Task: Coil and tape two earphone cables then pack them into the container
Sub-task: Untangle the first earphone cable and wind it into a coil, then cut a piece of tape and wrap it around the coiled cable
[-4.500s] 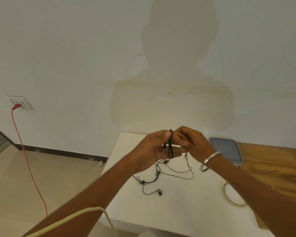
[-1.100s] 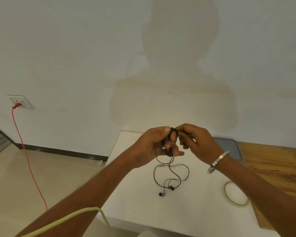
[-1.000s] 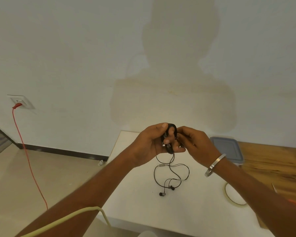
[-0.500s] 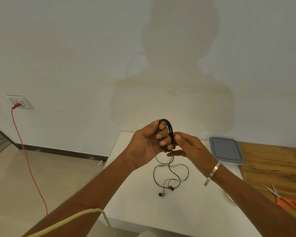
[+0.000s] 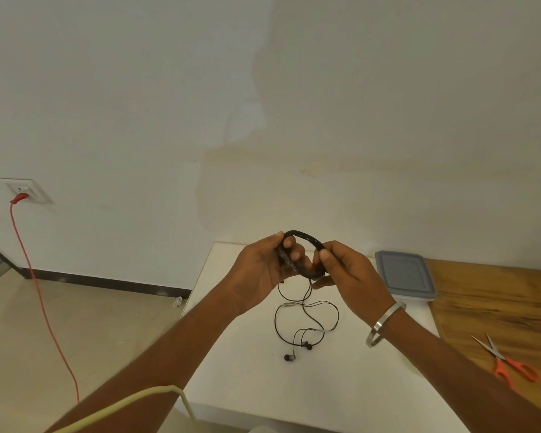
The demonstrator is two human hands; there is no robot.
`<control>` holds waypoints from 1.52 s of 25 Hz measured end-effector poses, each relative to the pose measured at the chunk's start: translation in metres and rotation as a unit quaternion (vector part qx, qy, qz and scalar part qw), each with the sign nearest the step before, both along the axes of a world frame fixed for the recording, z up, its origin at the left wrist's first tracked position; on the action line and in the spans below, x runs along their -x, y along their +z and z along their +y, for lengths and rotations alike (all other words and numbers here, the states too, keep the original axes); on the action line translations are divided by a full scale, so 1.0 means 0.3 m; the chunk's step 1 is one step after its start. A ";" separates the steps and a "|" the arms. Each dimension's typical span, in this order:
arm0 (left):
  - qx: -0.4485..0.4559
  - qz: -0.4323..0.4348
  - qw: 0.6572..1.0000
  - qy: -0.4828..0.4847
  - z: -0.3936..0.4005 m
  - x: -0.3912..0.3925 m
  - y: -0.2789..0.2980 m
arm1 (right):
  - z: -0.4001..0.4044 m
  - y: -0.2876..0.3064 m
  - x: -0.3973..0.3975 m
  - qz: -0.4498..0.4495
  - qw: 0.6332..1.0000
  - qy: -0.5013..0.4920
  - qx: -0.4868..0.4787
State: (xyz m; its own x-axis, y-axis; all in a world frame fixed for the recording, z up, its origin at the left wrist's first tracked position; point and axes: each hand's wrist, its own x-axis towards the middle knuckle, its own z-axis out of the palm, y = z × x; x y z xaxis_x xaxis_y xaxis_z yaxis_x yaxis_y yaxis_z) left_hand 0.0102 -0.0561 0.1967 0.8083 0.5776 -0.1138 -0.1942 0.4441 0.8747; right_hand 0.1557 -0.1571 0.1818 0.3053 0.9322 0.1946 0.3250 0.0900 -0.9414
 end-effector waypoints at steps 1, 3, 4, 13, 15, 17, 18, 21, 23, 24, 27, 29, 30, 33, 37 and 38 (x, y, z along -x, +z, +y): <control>-0.008 0.024 1.000 0.009 -0.002 -0.003 -0.007 | -0.004 -0.003 -0.002 -0.007 1.000 -0.005 0.004; -0.031 0.100 0.994 0.034 -0.011 -0.012 -0.017 | -0.010 -0.015 -0.005 -0.020 0.999 -0.020 0.020; -0.044 0.147 0.987 0.047 -0.016 -0.021 -0.024 | -0.012 -0.021 -0.006 -0.024 0.999 -0.029 0.031; -0.186 0.268 0.932 0.156 -0.075 -0.064 -0.056 | -0.023 -0.071 -0.039 -0.042 0.984 -0.136 0.106; -0.190 0.273 0.940 0.072 -0.105 -0.069 -0.051 | -0.023 -0.081 -0.042 -0.046 0.981 -0.155 0.109; -0.216 0.293 0.931 0.034 -0.124 -0.073 -0.057 | -0.024 -0.089 -0.038 -0.062 0.978 -0.167 0.110; -0.218 0.294 0.930 0.030 -0.129 -0.077 -0.061 | -0.024 -0.093 -0.035 -0.074 0.976 -0.171 0.111; -0.191 0.294 0.936 0.038 -0.141 -0.096 -0.068 | -0.026 -0.113 -0.020 -0.155 0.965 -0.182 0.103; -0.173 0.301 0.936 0.057 -0.148 -0.113 -0.072 | -0.030 -0.127 0.004 -0.206 0.958 -0.180 0.090; -0.161 0.308 0.935 0.069 -0.151 -0.121 -0.076 | -0.033 -0.134 0.019 -0.219 0.955 -0.177 0.089; -0.110 0.324 0.934 0.102 -0.158 -0.130 -0.099 | -0.045 -0.155 0.071 -0.250 0.949 -0.164 0.101; -0.066 0.328 0.936 0.114 -0.160 -0.129 -0.118 | -0.058 -0.175 0.096 -0.264 0.944 -0.161 0.117; -0.050 0.331 0.935 0.114 -0.159 -0.127 -0.128 | -0.063 -0.189 0.104 -0.271 0.940 -0.164 0.125; -0.026 0.327 0.939 0.101 -0.162 -0.121 -0.162 | -0.076 -0.240 0.105 -0.250 0.946 -0.163 0.123; -0.043 0.305 0.947 0.088 -0.167 -0.121 -0.209 | -0.107 -0.318 0.054 -0.132 0.978 -0.129 0.094; -0.048 0.300 0.948 0.091 -0.166 -0.122 -0.222 | -0.128 -0.342 0.030 -0.118 0.980 -0.132 0.084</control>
